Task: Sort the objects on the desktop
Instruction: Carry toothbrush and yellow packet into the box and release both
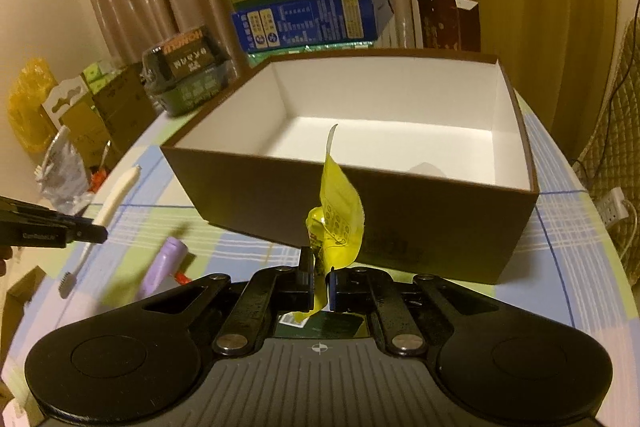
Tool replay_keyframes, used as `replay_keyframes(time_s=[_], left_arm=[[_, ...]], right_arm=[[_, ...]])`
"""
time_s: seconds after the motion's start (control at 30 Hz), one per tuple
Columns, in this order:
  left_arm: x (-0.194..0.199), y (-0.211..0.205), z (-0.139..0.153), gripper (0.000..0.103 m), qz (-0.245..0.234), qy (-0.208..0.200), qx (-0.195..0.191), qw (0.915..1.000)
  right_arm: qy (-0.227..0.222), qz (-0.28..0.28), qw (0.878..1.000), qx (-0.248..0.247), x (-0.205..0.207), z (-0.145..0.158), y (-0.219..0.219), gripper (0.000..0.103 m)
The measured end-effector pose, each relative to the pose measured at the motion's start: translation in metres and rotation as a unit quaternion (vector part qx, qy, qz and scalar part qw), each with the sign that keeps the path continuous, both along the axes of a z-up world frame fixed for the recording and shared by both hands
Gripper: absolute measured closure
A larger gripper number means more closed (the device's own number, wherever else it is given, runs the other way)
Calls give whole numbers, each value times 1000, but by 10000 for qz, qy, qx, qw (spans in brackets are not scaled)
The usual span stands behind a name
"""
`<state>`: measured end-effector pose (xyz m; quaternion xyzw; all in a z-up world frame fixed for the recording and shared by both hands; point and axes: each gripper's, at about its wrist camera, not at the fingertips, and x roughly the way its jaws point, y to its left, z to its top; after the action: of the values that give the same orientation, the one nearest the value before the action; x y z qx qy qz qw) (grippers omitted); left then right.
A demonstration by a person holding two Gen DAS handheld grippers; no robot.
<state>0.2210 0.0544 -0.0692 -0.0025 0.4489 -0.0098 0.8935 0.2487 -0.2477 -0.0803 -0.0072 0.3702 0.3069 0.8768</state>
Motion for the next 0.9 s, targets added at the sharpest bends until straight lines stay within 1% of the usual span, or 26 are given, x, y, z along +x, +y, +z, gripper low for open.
replay_keyframes(time_s=[0.2, 0.47, 0.73, 0.9], left_arm=[[0, -15, 22, 87, -219, -256, -39, 9994], [16, -37, 46, 87, -537, -575, -41, 9969], [50, -65, 68, 87, -853, -895, -116, 9923], [80, -84, 76, 87, -1009, -1006, -259, 9895]], right_arm=[[-104, -19, 9999, 93, -2, 17, -5, 100], [-166, -171, 9992, 335, 11, 35, -15, 100], [-177, -342, 9974, 612, 40, 51, -27, 100], [-158, -408, 9970, 641, 66, 55, -29, 100]])
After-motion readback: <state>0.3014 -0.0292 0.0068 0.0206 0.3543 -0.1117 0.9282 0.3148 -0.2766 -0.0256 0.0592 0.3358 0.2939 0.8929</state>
